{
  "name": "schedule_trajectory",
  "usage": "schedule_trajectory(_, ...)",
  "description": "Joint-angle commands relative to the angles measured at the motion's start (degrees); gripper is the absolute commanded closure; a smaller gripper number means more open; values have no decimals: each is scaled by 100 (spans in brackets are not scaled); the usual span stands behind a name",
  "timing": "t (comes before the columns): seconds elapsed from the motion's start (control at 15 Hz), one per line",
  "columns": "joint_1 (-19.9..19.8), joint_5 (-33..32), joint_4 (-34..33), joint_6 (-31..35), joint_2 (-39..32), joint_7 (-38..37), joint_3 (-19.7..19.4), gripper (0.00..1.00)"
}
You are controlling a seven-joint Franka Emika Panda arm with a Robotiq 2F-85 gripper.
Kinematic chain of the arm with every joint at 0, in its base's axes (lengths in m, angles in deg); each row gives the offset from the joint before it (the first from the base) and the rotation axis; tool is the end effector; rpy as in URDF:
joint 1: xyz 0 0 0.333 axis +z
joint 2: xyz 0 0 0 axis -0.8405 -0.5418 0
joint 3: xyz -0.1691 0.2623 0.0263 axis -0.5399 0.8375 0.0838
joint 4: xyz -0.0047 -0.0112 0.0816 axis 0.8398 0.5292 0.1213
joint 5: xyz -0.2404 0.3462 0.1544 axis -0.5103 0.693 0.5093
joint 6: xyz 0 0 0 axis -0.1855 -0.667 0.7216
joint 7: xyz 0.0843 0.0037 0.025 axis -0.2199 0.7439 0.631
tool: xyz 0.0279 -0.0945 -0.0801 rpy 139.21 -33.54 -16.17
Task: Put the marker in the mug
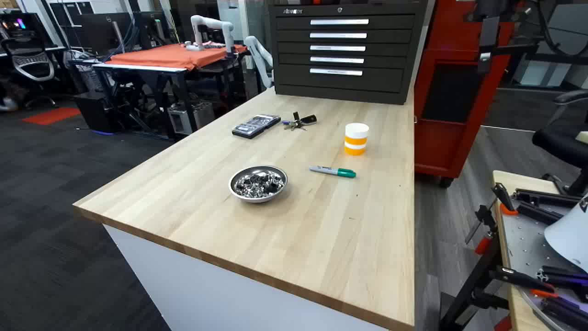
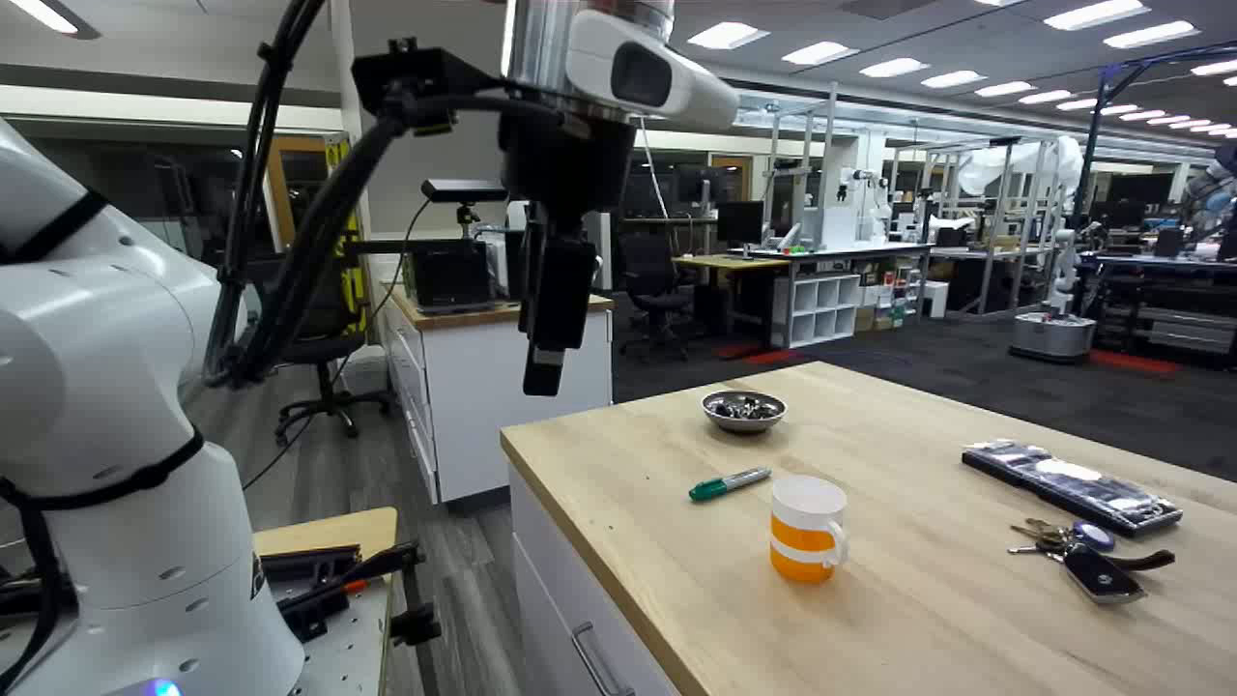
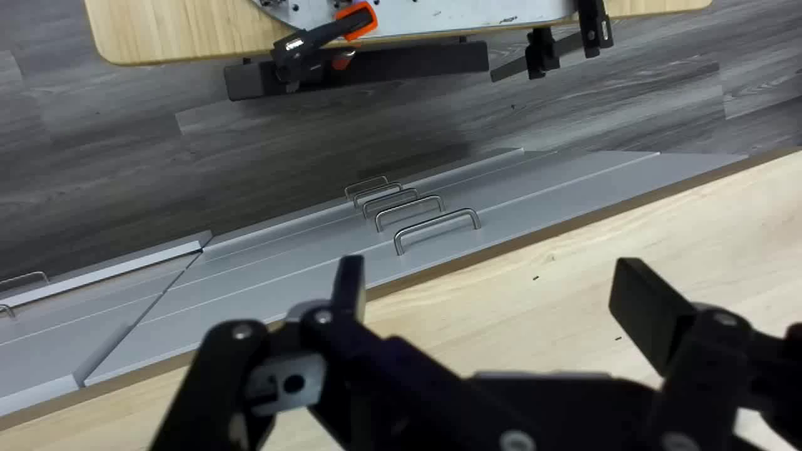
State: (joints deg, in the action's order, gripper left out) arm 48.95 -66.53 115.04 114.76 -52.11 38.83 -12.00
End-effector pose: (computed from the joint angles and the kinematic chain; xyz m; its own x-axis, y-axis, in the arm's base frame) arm 0.3623 -0.1859 0.4284 0.9777 -0.1173 -0.1742 -0.1526 -0.9666 -0.2060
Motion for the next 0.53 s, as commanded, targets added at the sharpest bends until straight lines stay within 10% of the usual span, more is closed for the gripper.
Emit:
schedule_trajectory(0.0,-119,50,-8,-6,-26,54,99,0)
schedule_trajectory(0.47,-117,15,7,86,-51,47,115,0)
